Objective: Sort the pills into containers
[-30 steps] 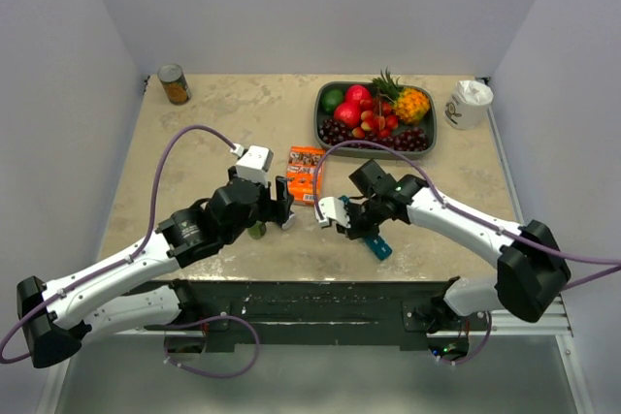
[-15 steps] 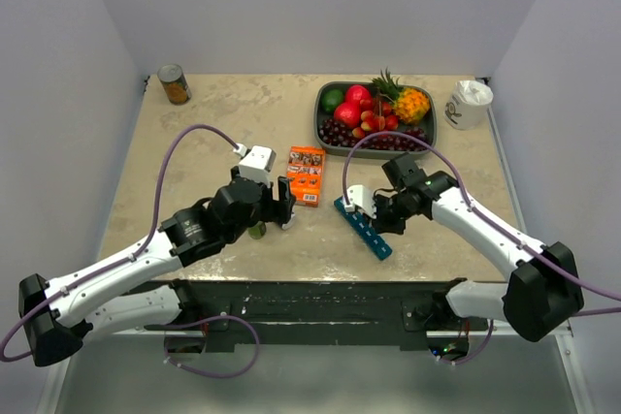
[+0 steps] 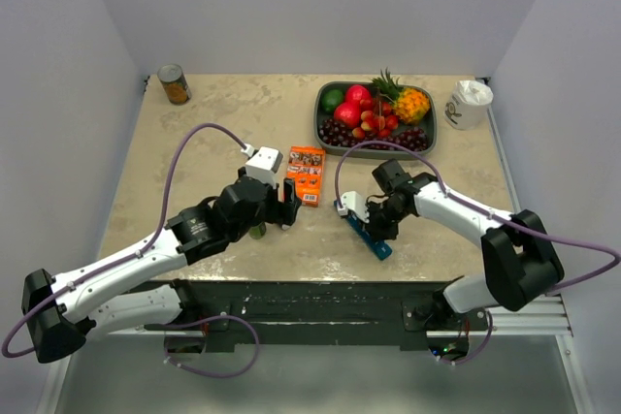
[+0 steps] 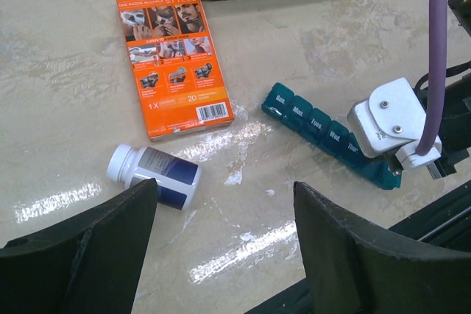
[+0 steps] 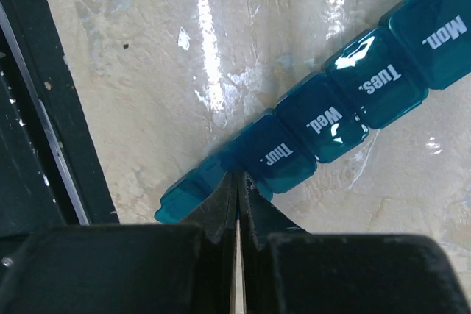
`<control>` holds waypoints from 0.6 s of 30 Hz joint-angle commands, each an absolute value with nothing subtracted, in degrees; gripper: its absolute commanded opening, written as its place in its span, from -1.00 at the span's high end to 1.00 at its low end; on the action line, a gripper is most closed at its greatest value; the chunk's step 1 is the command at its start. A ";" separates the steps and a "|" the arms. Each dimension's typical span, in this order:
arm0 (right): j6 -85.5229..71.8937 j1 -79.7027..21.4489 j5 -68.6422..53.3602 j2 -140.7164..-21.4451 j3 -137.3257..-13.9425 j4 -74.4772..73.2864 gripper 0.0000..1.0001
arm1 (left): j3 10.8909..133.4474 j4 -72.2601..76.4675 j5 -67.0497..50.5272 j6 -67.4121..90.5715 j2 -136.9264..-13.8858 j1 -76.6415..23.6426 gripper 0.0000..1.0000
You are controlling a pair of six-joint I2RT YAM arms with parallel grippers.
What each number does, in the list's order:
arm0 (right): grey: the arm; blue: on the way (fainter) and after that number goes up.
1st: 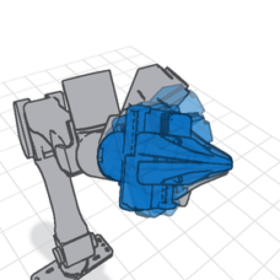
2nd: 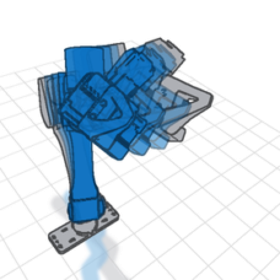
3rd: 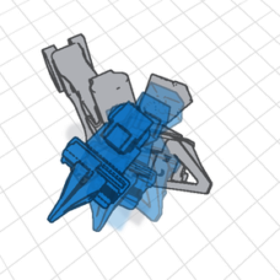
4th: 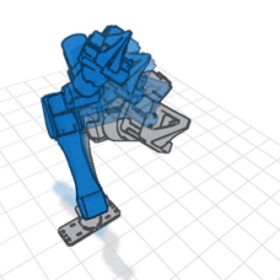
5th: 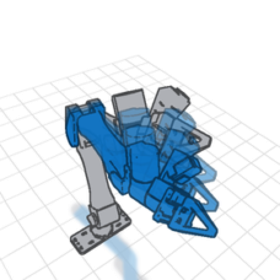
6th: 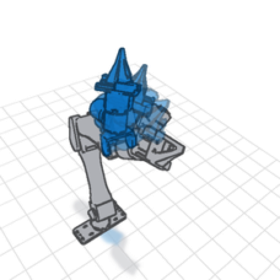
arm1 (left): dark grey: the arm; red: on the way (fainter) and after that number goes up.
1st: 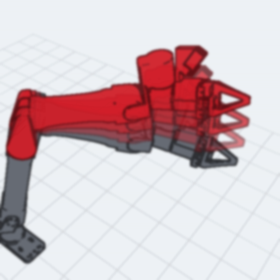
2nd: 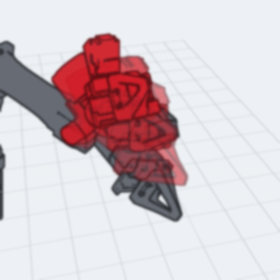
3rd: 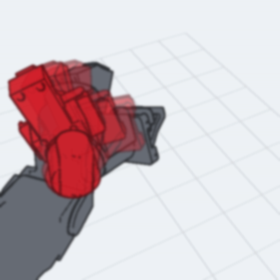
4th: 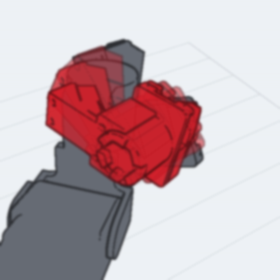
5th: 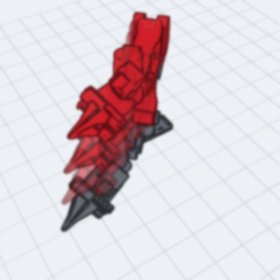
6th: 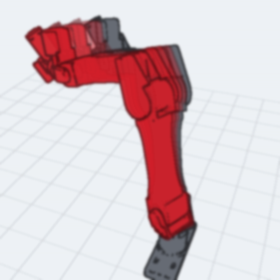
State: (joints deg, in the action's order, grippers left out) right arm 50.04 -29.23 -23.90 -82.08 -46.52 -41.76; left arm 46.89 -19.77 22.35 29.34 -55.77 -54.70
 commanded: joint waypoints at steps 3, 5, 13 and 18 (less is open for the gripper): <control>49.84 -29.44 -21.17 -84.12 -44.56 -39.98 1.00 | 45.79 -16.53 21.27 28.21 -55.37 -54.32 -0.57; 49.83 -29.44 -22.06 -82.97 -45.87 -40.86 0.99 | 45.44 -15.91 20.40 27.78 -55.11 -54.32 -0.57; 52.82 -29.00 -26.72 -74.55 -53.17 -51.85 0.91 | 44.30 -15.38 19.95 26.81 -53.79 -54.32 -0.58; 53.26 -28.92 -26.81 -70.58 -52.83 -54.84 0.89 | 44.12 -15.03 19.60 26.54 -53.96 -54.32 -0.58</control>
State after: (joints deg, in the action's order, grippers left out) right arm 51.75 -29.17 -25.15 -73.45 -51.37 -50.26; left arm 44.66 -17.34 19.90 27.83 -54.61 -54.70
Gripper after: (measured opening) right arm 0.048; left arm 0.790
